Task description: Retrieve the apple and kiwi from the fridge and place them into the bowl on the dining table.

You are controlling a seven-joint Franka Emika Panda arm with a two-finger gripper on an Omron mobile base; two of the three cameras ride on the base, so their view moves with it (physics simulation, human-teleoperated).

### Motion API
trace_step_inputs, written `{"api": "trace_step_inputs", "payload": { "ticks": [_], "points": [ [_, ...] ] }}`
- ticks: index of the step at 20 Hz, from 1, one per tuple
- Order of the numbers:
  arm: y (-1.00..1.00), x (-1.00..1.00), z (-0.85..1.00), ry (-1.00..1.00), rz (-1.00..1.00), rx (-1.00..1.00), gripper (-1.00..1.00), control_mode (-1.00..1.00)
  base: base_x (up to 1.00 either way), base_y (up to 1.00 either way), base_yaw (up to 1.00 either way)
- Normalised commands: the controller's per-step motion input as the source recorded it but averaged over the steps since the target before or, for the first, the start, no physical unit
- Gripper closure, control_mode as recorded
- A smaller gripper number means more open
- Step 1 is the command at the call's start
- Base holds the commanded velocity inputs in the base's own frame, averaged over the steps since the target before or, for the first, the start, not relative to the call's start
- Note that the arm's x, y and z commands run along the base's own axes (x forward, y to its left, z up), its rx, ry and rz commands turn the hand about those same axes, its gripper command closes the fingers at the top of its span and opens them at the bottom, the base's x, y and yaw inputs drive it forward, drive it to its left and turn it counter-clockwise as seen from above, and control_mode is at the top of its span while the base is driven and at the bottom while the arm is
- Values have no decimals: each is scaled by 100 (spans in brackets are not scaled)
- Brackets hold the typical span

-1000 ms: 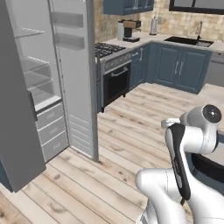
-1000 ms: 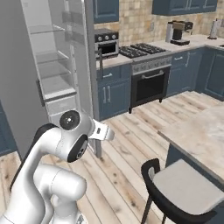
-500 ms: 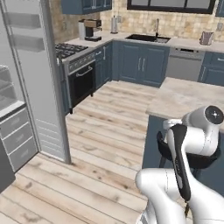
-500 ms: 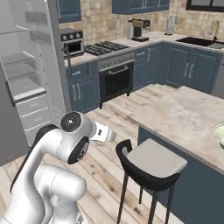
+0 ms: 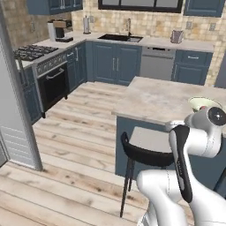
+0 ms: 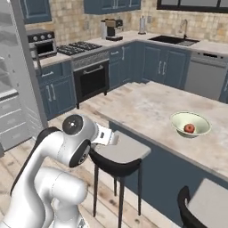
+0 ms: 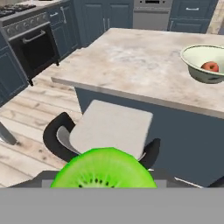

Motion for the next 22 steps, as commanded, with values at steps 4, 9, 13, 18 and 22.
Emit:
{"api": "trace_step_inputs", "payload": {
  "ticks": [4,9,13,18,22],
  "points": [
    [0,0,0,0,0,0,100,100,0,-86,-22],
    [0,0,0,0,0,0,100,100,0,-85,-22],
    [0,0,0,0,0,0,100,100,22,-48,-26],
    [0,0,0,0,0,0,100,100,62,-12,-29],
    [0,0,0,0,0,0,100,100,73,0,-28]
  ]
}}
